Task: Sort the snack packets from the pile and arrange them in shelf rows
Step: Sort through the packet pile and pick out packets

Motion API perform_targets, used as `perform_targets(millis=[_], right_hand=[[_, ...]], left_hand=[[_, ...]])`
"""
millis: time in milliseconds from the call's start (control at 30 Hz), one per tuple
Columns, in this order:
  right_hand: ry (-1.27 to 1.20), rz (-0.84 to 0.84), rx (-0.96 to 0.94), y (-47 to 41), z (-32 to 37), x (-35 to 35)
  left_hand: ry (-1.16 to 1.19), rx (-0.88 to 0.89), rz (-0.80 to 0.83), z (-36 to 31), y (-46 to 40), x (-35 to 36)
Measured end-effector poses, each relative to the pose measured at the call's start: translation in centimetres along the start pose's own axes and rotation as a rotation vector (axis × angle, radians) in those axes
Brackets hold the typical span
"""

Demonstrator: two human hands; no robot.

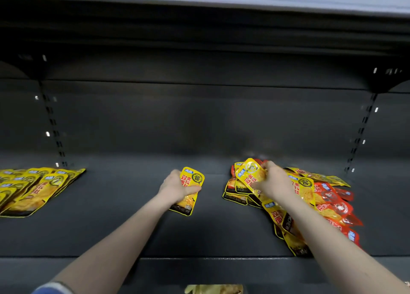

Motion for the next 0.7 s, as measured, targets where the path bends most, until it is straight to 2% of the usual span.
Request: perform_targets(millis=[133, 267, 500, 700], right_hand=[[-0.109, -0.018, -0.156, -0.1, 1.5, 0.4], [-0.275, 0.0, -0.224, -0.4, 3.2, 1.5], [-0.472, 0.078, -0.227, 0.2, 7.3, 5.6], [-0.634, 0.171, -0.166, 2.9, 13.0, 10.6]], left_hand=[[0.117, -0.002, -0.075, 0.7, 0.0, -1.2], [0.179, -0.009, -0.157, 1.2, 0.6, -3.0], [0.203, -0.03, -0.232, 4.0, 2.8, -7.4], [0.174, -0.045, -0.302, 9.5, 3.3, -13.9]])
Point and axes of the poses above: each hand's wrist, its own y-axis away from the middle knuckle, its own x-axis out of the palm, z = x × y, the point moved 2 cm from there along -y, towards the middle knuckle, and after that the axes turned 14 degrees about -y, right-handed, at the moved point
